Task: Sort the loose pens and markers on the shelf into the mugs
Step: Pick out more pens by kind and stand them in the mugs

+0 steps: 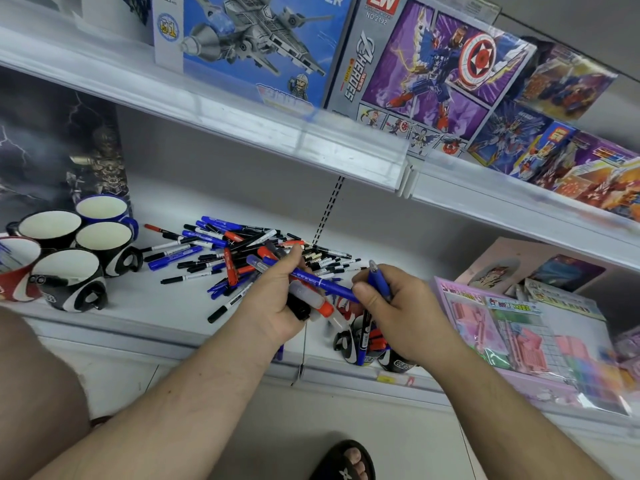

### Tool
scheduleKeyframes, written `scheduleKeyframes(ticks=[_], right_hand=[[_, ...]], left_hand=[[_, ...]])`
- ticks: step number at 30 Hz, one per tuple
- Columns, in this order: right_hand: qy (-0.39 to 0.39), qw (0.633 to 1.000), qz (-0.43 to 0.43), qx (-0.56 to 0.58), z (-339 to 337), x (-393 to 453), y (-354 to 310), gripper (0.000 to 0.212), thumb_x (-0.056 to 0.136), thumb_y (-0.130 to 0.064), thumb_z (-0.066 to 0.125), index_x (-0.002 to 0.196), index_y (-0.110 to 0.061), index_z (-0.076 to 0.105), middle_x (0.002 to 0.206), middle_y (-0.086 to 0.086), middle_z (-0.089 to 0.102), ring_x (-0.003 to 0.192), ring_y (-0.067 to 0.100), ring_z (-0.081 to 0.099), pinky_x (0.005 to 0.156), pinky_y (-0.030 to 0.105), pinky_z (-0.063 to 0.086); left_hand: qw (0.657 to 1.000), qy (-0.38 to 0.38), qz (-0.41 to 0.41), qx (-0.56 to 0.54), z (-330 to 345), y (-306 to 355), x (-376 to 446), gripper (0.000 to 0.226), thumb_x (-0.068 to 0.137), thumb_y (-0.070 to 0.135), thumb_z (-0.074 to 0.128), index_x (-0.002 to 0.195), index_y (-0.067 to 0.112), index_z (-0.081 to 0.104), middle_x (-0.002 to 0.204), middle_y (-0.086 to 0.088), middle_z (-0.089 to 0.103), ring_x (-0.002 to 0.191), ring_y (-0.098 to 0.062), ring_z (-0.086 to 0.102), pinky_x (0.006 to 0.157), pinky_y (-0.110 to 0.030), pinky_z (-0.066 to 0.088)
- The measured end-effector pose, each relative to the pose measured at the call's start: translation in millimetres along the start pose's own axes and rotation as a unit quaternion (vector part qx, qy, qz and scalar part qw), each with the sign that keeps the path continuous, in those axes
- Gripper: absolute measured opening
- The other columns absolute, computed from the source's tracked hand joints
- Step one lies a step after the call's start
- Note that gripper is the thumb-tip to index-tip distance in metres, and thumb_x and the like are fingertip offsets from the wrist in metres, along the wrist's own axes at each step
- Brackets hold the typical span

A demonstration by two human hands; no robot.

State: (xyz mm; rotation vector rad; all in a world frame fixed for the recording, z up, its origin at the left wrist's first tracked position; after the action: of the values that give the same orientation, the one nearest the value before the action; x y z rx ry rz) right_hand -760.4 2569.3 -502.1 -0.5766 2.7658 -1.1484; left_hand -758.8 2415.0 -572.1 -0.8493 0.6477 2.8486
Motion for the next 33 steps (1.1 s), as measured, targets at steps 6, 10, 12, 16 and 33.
scheduleKeyframes(ticks=[6,10,12,16,33], right_hand=[[-0.003,0.999,0.024,0.029,4,-3,-1,0.009,0.094,-0.016,0.064,0.085,-0.018,0.065,0.061,-0.011,0.064,0.042,0.001,0.045,0.043,0.014,0.04],[0.021,0.992,0.067,0.103,-10,2,2,0.011,0.091,-0.01,0.067,0.08,-0.011,0.066,0.056,-0.001,0.058,0.046,0.007,0.045,0.045,0.018,0.041],[0.015,0.986,0.077,0.149,-16,3,4,0.013,0.091,-0.006,0.067,0.079,-0.011,0.066,0.051,-0.006,0.051,0.046,0.01,0.04,0.045,0.02,0.037],[0.016,0.985,0.078,0.15,-26,4,6,0.008,0.092,-0.009,0.065,0.084,-0.01,0.067,0.049,-0.01,0.051,0.046,0.008,0.041,0.047,0.018,0.037],[0.079,0.874,0.186,0.441,-50,8,29,0.032,0.1,-0.027,0.05,0.102,-0.002,0.069,0.077,0.005,0.048,0.047,0.013,0.041,0.037,0.021,0.024]], left_hand=[[0.999,0.004,0.043,0.03,1,1,1,0.025,0.085,0.036,0.071,0.072,0.018,0.059,0.062,0.002,0.056,0.057,-0.013,0.054,0.071,-0.036,0.049],[0.995,-0.04,0.069,0.056,2,11,-4,0.019,0.083,0.031,0.069,0.077,0.014,0.061,0.059,0.0,0.06,0.047,-0.013,0.057,0.056,-0.03,0.053],[0.994,-0.064,0.07,0.062,2,17,-6,0.02,0.073,0.027,0.072,0.084,0.013,0.063,0.072,-0.003,0.063,0.056,-0.016,0.059,0.055,-0.031,0.054],[0.989,-0.095,0.064,0.091,0,21,-7,0.031,0.066,0.023,0.074,0.094,0.012,0.064,0.082,-0.005,0.064,0.063,-0.019,0.061,0.056,-0.031,0.055],[0.981,-0.16,0.027,0.111,0,-3,-11,0.016,0.066,0.009,0.066,0.082,0.009,0.067,0.06,-0.007,0.06,0.051,-0.017,0.059,0.051,-0.026,0.055]])
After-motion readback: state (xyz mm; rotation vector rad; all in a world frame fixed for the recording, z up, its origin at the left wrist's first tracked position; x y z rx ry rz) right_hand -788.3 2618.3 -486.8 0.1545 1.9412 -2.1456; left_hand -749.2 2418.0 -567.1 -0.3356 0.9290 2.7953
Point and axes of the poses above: each hand's wrist, its own x-axis towards the middle knuckle, its own z-axis out of the palm, y = z × x, the point moved 2 cm from there along x, towards the middle knuckle
